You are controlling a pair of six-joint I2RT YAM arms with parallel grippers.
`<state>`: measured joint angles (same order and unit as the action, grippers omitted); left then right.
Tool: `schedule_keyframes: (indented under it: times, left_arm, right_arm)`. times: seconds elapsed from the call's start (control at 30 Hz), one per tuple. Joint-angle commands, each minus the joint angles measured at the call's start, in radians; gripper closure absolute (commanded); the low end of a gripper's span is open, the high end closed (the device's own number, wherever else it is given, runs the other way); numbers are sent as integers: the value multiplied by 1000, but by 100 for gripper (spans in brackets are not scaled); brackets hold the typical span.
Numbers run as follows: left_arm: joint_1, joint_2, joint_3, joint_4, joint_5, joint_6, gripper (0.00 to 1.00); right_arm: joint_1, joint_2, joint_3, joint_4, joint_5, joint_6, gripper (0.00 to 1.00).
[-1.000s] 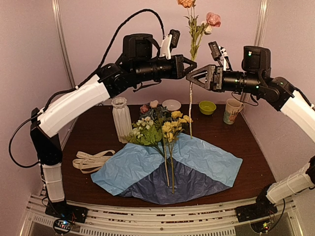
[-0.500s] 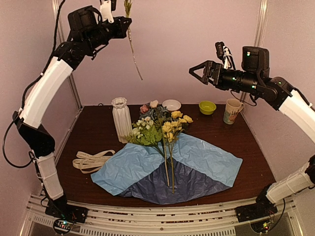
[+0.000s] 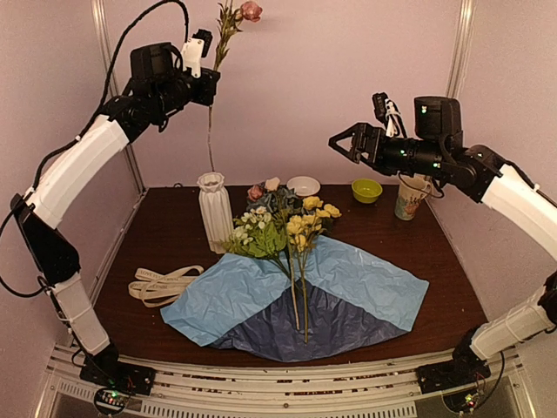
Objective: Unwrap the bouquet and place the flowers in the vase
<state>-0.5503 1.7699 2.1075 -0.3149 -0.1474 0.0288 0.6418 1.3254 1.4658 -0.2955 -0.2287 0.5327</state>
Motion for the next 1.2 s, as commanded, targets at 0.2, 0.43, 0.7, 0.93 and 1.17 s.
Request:
schedule_keyframes:
  times: [0.2,0.43,0.7,0.93,1.17]
  left_arm:
    - [52,-123,-323,312,34,-14,100]
    - [53,-173,-537,461,37,-45,100]
    - [52,-214,-738,559,16,-117,95]
    - [52,-221,-757,543,20,-127,41]
    - [52,-245,-693,420,-46,-162,2]
  right_arm:
    - [-1,-74,-96,20,13,59,9]
    - [0,-89,-107,-16,26,56,10]
    - [3,-115,-143,-20,43,67,10]
    - [2,-113,-148,-14,48,67,10]
    - [2,-96,-144,2,38,66,10]
